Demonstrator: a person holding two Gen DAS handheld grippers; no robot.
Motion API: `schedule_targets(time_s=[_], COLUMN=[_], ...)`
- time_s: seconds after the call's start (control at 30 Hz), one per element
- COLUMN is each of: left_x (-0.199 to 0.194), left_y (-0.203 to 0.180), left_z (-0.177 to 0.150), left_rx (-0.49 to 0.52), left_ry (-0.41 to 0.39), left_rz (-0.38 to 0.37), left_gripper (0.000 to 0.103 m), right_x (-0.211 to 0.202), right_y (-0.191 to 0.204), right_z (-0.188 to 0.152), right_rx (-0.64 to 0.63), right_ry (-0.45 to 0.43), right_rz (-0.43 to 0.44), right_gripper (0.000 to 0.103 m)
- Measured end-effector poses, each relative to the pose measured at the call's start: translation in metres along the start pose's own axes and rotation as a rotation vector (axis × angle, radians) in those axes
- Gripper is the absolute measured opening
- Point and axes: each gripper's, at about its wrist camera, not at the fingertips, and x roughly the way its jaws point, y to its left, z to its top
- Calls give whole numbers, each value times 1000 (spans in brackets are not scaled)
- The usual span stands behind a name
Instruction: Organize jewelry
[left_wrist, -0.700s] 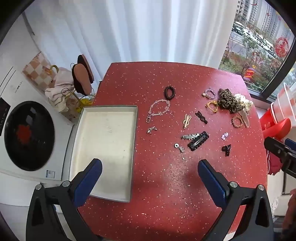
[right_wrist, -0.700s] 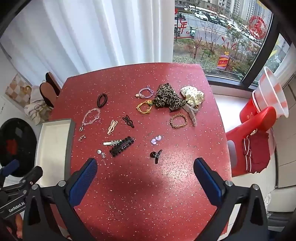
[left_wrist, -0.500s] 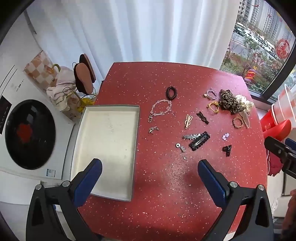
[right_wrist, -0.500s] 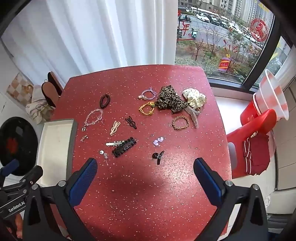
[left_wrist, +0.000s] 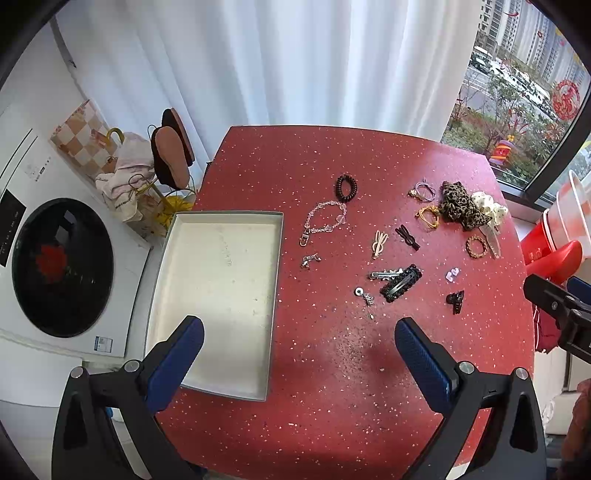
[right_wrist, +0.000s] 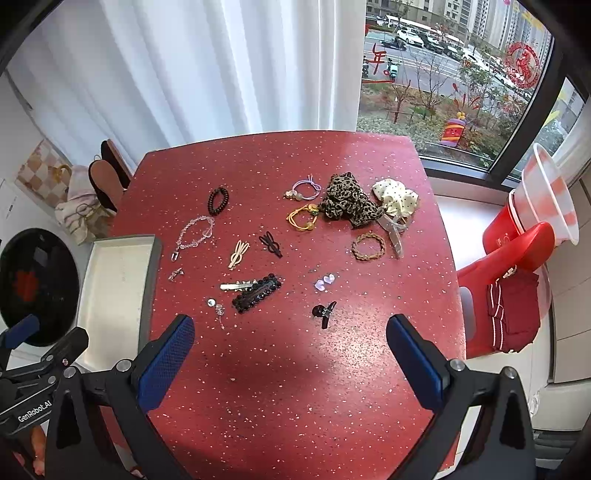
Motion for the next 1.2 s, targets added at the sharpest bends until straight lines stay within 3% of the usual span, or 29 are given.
schedule_targets(time_s=[1.2], left_x=[7], left_y=[2], left_z=[2], left_rx=[-5], left_ry=[9], left_rz=[6], left_gripper=[103], right_x=[2], right_y=[5], right_z=[2], right_rx=[-9], right_ry=[5], right_rz=[1], right_gripper=[103])
